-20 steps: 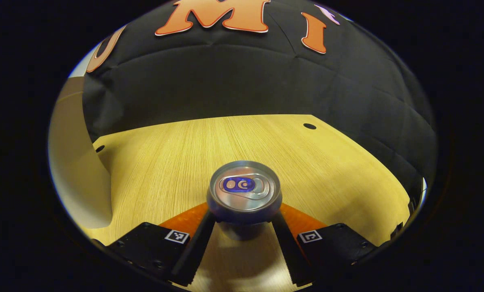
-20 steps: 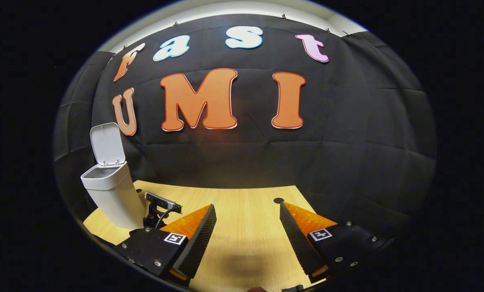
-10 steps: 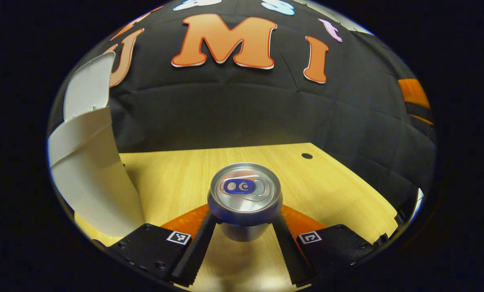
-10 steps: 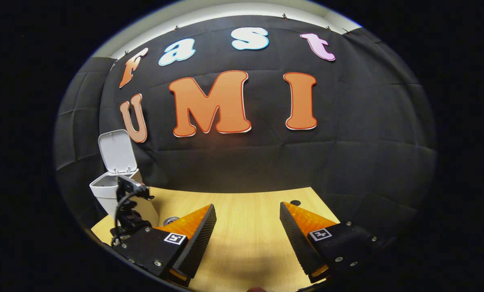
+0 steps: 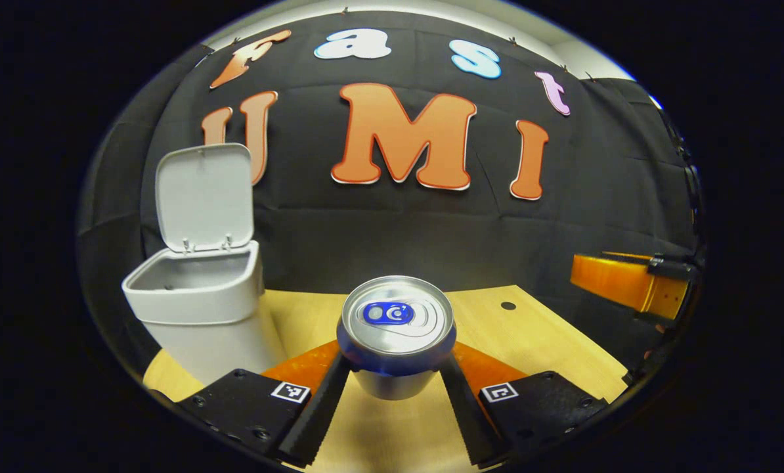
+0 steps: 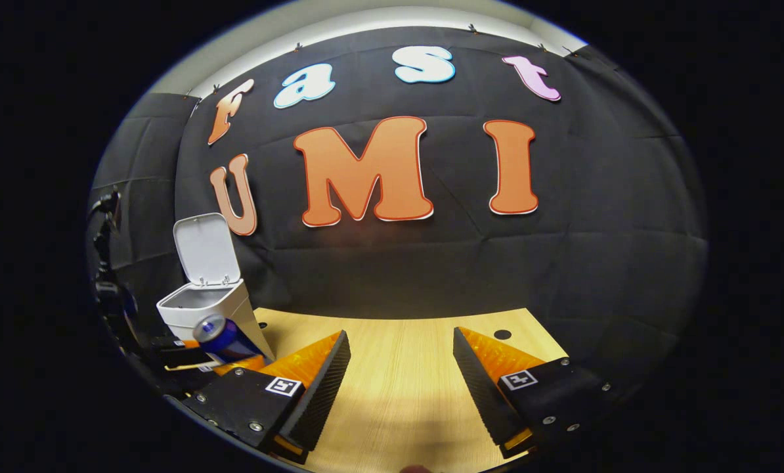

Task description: Press the lid of the desktop garbage bin to open it, pick up the crumpled paper on the desktop and throw it into the bin, then pick up the pop can on the desktop and drop it into the bin, and finally close the garbage bin lid.

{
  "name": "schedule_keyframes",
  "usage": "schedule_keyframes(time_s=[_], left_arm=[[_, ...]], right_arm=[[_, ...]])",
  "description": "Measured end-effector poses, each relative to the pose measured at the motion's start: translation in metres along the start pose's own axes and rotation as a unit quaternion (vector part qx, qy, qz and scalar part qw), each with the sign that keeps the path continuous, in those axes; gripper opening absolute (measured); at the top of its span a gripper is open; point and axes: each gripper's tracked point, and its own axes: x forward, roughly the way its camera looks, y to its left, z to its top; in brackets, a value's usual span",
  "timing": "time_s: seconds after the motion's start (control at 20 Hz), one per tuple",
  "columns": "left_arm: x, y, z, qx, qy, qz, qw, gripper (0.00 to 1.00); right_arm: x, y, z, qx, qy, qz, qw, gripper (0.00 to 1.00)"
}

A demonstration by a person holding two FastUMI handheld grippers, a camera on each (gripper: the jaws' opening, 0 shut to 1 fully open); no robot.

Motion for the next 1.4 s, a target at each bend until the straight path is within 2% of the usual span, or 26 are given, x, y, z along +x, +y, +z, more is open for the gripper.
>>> schedule_keyframes(time_s=[0.35,0.7,1.0,1.4], left_arm=[[-0.056,0.068,0.058,-0.013,-0.041,0.053,0.998,0.79],[-0.067,0.151,0.086,-0.015,-0.061,0.111,0.992,0.79],[-0.047,0.207,0.11,-0.018,-0.093,0.135,0.986,0.78],[0.02,0.248,0.1,-0.013,-0.08,0.143,0.986,0.79]], right_arm=[[0.01,0.019,-0.003,0.001,-0.003,0.007,1.0,0.94],[0.021,0.044,-0.002,-0.005,-0.005,0.015,1.0,0.94],[0.026,0.049,-0.004,-0.015,-0.002,0.008,1.0,0.94],[0.023,0.018,-0.004,-0.014,-0.001,-0.038,0.999,0.94]])
